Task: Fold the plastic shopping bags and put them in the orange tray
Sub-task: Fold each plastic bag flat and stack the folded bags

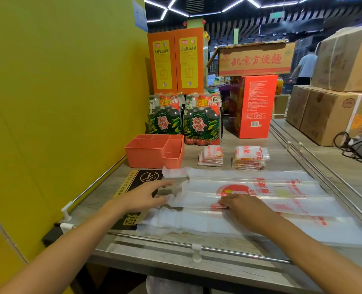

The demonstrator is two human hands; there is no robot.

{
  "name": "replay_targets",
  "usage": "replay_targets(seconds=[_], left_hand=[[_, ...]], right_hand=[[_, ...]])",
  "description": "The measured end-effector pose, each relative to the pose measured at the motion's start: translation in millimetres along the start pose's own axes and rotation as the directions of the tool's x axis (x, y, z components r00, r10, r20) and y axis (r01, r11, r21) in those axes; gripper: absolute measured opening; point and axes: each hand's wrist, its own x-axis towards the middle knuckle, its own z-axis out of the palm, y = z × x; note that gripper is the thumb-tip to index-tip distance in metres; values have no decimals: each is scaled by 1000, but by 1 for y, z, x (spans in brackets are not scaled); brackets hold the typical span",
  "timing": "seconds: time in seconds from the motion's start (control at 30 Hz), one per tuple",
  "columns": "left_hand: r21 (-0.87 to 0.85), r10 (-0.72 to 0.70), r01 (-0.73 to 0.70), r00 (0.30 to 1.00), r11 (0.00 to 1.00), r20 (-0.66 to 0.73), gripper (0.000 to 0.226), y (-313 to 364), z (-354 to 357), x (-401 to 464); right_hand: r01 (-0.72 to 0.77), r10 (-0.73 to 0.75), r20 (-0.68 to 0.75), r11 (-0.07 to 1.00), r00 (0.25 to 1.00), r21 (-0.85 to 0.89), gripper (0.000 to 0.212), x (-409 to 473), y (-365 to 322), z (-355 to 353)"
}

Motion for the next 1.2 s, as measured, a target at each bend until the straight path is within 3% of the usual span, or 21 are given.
replay_targets(seconds=[0.13,0.23,0.33,0.47,0.7,0.83,1.0,1.1,1.2], left_hand=[[-113,-44,35,996,993,-77,77,10,10,9],[-83,-29,25,999,996,-38,87,17,20,20],[-46,22,-22,1000,999,11,83,27,28,32],[155,121,-120,993,981,4,76,38,40,44],[71,175,-169,981,983,-84,48,32,32,38],[-98,135,-151,980,984,-146,52,23,21,19],[50,-24,23,1000,998,17,73,-9,0,-10],[154,-90,83,995,985,39,66,-19,-7,-18],[216,-69,63,997,974,20,60,-19,-9,-16]], right_hand=[[-2,2,5,1000,1000,12,27,-1,-2,-1],[-3,3,2,1000,1000,16,27,-1,-3,-2],[-2,2,7,1000,1000,10,27,-1,-3,-2],[-10,9,9,1000,1000,22,26,-1,-4,-2],[-9,9,-2,1000,1000,8,28,1,3,5],[3,-2,-14,1000,1000,28,25,2,3,6],[-5,5,-1,999,1000,38,27,2,5,7],[-4,4,3,1000,1000,31,26,2,4,6],[-9,9,8,1000,1000,26,25,3,3,6]])
